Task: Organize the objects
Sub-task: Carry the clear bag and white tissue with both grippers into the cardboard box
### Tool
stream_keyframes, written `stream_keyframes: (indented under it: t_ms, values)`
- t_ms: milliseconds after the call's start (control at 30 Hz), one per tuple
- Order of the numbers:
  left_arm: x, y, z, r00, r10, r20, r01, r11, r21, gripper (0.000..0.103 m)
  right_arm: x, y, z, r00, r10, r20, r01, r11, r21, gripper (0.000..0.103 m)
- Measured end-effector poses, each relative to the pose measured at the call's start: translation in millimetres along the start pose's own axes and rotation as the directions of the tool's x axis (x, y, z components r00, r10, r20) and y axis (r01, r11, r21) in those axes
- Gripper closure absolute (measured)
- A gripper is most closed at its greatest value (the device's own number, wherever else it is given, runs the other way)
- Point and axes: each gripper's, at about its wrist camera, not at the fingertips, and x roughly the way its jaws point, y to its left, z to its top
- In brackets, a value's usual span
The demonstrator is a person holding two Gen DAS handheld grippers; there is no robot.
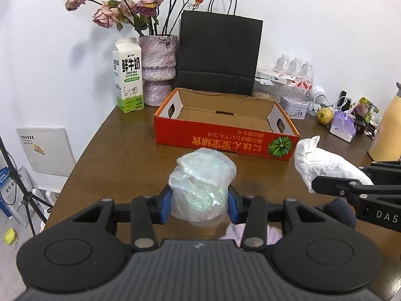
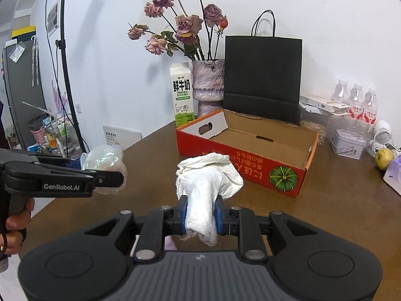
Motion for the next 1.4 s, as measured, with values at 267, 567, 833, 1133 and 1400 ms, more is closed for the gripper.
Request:
stream_keyframes:
  t_ms: [267,567,833,1133,1400]
  values:
    - [26.6,-1.0,25.4,1.000,-0.007,-0.003,0.007,1.000,-0.002,0.059,30.1,-11.8,24.0,1.000,0.014,-0.013,-0.014,1.000,0.003,0.083]
    - [65.1,1.7,59.7,1.000,0.005,-0.015,-0.005,1.000,-0.005,0.059,62.4,-34.4,48.9,1.000,0.006,-0.020,-0.005,0.999,0.034,0.083]
    - [95.2,1.6,90.5,1.000,0.003,-0.017,-0.003,1.000,-0.003,0.059,90.0,-55.5,71.7,0.999,-0.020,-0.028,0.021,0.997,0.069,0.083]
    - [130.3,-1.2,120.8,0.999,0.019,-0.025,-0.019,1.000,-0.003,0.059,124.4,-72.6,93.1,0.998,-0.037,-0.042,0.041,0.994,0.102,0.083]
    - [164.9,-0.2,142.0,0.998,0.052,-0.044,-0.053,0.999,-0.001,0.059,158.9,-85.8,102.8,0.995,-0.063,-0.078,0.072,0.990,0.119,0.083]
